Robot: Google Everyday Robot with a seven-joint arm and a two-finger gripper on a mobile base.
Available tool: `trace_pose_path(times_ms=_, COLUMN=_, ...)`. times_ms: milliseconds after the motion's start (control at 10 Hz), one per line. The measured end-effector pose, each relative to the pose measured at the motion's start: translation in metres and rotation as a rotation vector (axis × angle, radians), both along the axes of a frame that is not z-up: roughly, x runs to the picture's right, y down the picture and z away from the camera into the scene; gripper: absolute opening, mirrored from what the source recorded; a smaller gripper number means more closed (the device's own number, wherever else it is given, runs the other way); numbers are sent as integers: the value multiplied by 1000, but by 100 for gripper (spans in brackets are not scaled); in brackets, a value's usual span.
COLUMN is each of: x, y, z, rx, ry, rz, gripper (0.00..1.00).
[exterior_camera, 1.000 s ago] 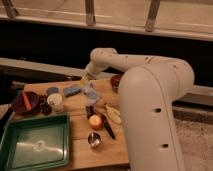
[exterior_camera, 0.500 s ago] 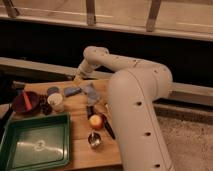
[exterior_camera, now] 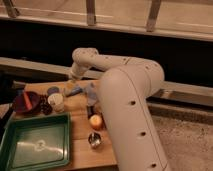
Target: Place sponge in metal cup
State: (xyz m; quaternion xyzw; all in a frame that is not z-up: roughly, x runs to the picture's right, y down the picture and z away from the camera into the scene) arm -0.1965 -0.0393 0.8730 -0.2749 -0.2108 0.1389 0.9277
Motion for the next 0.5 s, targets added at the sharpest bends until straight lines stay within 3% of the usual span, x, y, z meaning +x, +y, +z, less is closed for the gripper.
trace_pose_path(times_ms=500, x=-6, y=8, z=-2, rx=4, ry=-1, rz=-34, gripper=78)
